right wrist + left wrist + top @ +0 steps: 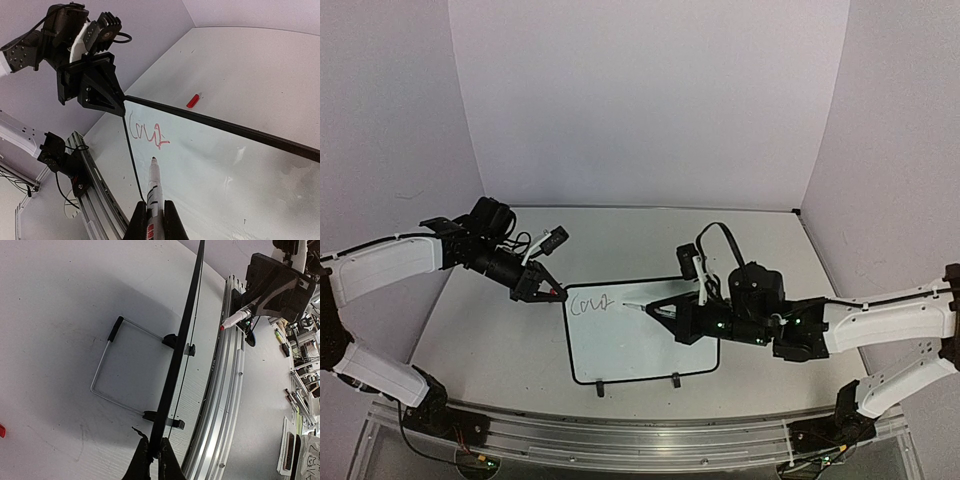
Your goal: Write a sentence on the whiteboard
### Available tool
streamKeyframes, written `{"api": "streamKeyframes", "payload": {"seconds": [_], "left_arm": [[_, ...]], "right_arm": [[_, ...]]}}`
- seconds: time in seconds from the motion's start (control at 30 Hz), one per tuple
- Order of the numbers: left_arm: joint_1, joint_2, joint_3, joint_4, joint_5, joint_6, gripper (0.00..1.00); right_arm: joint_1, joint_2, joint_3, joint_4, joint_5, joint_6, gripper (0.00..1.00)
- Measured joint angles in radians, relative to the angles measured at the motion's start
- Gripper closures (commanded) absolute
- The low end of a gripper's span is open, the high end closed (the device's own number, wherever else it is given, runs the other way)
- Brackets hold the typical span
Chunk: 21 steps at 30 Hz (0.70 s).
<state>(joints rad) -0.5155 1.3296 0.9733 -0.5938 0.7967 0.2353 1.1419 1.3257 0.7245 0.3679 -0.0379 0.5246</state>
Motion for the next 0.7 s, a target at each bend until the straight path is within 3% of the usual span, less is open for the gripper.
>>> {"api": "streamKeyframes", "payload": {"seconds": [0.27,0.7], "left_arm": [[-0.001,0.0,0.0,0.0,0.0,0.0,1.0],[-0.001,0.0,0.0,0.0,0.0,0.0,1.0]], "right_arm": [[-0.021,0.028,-0.006,0.048,-0.041,0.004,1.0],[-0.027,0.087,-0.004,0.062,0.015,0.028,1.0]]}}
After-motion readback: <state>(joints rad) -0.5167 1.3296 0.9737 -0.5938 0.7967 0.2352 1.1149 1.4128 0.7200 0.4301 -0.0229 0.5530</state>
